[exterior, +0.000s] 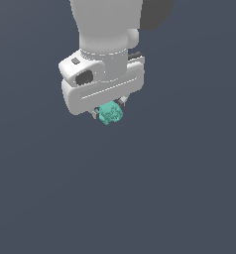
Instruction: Pick up the object and move it to a goal position.
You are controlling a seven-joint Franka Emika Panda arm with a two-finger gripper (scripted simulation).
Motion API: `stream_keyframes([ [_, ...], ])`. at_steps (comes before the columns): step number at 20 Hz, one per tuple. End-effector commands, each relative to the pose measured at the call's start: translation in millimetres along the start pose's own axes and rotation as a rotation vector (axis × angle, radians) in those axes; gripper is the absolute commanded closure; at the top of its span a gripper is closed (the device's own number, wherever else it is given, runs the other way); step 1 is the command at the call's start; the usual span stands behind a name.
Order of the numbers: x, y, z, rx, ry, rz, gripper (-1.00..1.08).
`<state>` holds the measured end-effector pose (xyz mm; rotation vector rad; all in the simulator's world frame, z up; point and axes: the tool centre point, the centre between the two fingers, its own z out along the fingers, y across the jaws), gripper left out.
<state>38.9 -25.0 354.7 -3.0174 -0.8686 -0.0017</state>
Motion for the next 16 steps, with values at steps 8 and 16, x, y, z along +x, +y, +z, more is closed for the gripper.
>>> stream_keyframes([
  [8, 11, 25, -49, 0.000, -0.001, 0.000, 1.08],
  [16, 18, 41, -78, -0.001, -0.001, 0.001, 1.08],
])
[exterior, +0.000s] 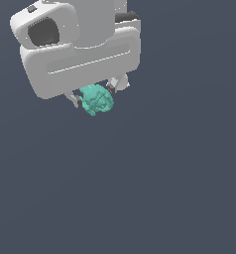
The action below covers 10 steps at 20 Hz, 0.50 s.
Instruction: Pick up the object and move it to a goal position.
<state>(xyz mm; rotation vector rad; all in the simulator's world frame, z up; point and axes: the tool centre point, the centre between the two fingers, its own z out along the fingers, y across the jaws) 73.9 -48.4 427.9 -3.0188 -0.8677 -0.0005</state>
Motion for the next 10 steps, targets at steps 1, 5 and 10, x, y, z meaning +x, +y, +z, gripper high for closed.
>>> stream_keyframes([
  [1, 2, 4, -8, 0.000, 0.000, 0.000, 1.08],
  [5, 5, 9, -17, 0.000, 0.000, 0.000, 1.08],
  [10, 7, 13, -25, 0.000, -0.001, 0.000, 1.08],
])
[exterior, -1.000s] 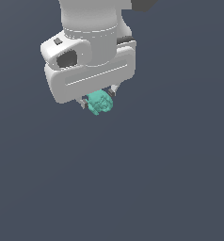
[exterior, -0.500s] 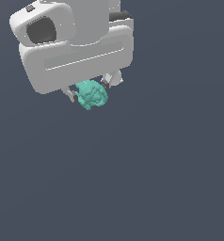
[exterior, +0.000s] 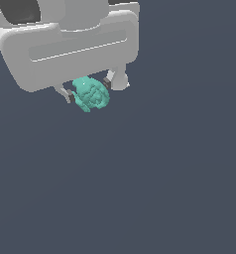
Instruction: Pick up the object and move it to a goal position.
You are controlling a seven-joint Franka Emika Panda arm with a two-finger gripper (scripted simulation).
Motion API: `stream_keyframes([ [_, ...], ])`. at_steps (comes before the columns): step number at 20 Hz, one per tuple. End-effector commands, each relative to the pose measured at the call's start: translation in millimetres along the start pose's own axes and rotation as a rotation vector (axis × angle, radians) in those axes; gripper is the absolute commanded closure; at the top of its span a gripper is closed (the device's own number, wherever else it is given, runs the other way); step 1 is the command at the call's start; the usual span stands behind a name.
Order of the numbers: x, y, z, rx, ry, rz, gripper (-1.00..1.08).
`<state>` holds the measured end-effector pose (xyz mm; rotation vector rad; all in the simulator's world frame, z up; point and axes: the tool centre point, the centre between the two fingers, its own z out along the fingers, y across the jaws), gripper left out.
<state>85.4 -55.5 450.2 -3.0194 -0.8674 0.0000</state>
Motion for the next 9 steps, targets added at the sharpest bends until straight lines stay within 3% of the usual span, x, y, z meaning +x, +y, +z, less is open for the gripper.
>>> stream_keyframes([
  [1, 0.9, 1.6, -3.1, 0.000, 0.000, 0.000, 1.08],
  [9, 1.9, 3.5, -6.4, 0.000, 0.000, 0.000, 1.08],
])
